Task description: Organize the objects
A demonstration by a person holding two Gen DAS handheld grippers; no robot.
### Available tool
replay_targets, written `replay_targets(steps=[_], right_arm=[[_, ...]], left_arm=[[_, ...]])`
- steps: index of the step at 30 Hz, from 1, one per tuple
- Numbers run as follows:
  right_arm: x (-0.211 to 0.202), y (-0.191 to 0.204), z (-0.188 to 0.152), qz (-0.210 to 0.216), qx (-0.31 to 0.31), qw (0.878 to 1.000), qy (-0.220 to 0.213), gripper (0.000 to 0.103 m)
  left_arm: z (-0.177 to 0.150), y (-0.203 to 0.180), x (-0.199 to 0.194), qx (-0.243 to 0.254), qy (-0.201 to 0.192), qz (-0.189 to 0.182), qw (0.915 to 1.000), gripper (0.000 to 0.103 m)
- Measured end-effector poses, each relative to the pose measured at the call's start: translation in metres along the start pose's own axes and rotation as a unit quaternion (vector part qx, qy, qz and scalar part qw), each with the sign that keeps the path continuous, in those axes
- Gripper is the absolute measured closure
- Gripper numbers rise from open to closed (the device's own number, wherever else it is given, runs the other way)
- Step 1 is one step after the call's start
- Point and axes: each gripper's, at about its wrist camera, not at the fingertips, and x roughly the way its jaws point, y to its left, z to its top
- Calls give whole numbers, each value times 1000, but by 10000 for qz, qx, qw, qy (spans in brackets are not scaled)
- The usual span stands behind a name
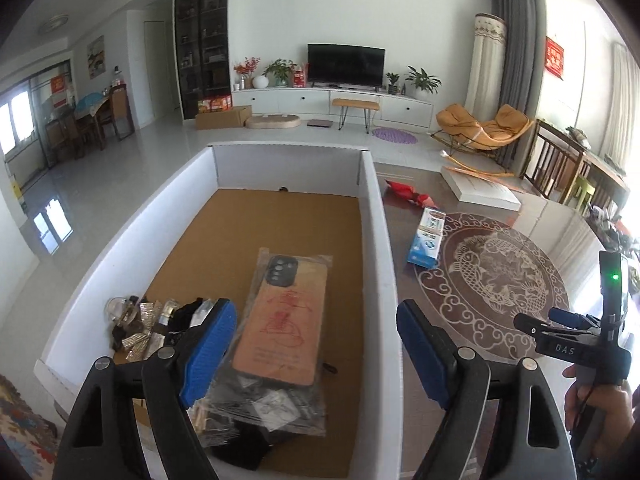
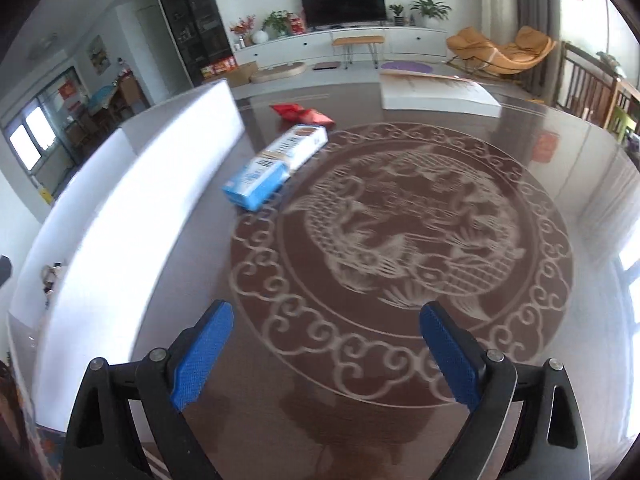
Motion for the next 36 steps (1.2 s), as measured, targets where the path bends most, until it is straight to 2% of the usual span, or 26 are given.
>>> replay_targets(steps=[3, 6, 14, 17, 21, 24, 26, 31, 36], right_arm=[[1, -52, -21, -487, 144, 9987, -40, 8], [-4, -84, -32, -790, 304, 9964, -93, 8], [-3, -106, -41, -981, 457, 9941, -114, 8], [-3, -109, -42, -1013, 514, 9934, -153, 8], [-5, -114, -45, -1043, 661, 9922, -185, 7], [-1, -114, -45, -1111, 662, 9915, -116, 2], [2, -110, -45, -1221, 549, 9910, -29, 0], [2, -110, -46, -1180, 529, 9916, -37, 0], [2, -110, -46, -1180, 529, 9916, -36, 0]], left_arm=[[1, -39, 0, 392, -58, -122, 9991, 21], [3, -67, 3, 669, -33, -235, 9975, 21], [8, -110, 9, 865, 119, -449, 9952, 21], [7, -129, 22, 1018, 328, -535, 9928, 21], [16, -161, 66, 1088, 971, -997, 9843, 21], [35, -181, 109, 977, 1318, -1079, 9805, 21], [50, -192, 141, 963, 1466, -985, 9796, 21], [88, -199, 217, 1053, 1600, -479, 9803, 21], [102, -187, 277, 907, 1935, -402, 9761, 21]])
